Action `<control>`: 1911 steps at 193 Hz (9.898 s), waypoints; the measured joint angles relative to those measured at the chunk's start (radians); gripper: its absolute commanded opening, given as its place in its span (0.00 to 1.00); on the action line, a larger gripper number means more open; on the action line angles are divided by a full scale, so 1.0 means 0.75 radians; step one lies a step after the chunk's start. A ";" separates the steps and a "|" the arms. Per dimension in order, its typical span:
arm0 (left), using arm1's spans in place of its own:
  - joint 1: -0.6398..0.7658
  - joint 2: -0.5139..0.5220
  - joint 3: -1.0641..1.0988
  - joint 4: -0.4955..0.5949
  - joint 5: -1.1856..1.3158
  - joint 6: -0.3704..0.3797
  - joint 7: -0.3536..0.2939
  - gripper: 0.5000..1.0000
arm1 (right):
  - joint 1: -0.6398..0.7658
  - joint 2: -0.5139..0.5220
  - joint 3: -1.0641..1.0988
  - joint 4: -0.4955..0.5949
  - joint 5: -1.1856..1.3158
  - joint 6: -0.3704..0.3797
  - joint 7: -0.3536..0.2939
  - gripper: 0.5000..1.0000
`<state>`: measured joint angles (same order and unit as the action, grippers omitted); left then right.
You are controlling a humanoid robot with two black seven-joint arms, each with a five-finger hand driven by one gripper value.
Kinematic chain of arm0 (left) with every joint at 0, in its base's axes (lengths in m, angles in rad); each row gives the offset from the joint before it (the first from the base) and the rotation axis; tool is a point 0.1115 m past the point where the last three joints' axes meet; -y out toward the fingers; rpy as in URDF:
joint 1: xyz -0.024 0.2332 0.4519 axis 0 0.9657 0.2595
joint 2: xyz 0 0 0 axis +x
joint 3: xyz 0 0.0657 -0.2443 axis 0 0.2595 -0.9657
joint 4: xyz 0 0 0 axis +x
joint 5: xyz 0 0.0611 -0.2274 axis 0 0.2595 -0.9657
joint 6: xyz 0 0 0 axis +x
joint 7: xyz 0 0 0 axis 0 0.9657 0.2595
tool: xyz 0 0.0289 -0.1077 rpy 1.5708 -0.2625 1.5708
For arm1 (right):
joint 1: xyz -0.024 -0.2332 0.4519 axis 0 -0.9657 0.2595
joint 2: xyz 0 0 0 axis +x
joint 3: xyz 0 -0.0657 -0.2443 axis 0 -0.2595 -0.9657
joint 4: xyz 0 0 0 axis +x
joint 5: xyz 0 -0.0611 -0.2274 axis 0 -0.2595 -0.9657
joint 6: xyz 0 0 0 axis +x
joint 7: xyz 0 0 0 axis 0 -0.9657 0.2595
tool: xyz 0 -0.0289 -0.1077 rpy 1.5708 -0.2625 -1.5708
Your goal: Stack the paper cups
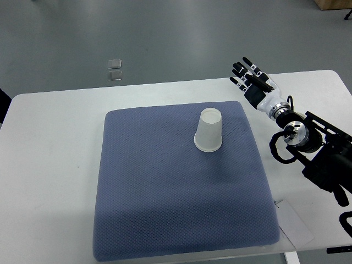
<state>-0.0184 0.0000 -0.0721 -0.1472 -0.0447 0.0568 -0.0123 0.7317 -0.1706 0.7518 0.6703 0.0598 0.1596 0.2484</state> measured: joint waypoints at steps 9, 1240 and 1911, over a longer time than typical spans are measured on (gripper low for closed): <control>0.000 0.000 0.000 0.000 0.000 0.000 0.000 1.00 | 0.000 0.000 0.000 0.000 0.000 0.000 0.000 0.83; 0.000 0.000 0.012 0.010 0.000 0.000 0.000 1.00 | 1.614 -0.544 -2.314 0.689 -0.858 0.077 -0.407 0.34; 0.000 0.000 0.012 0.010 0.000 0.000 0.000 1.00 | 1.849 -0.220 -2.178 0.964 -0.520 0.027 -0.391 0.38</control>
<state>-0.0184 0.0000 -0.0629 -0.1396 -0.0445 0.0568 -0.0122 2.1188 -0.3359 -0.8818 1.3936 -0.3298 0.1797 -0.0445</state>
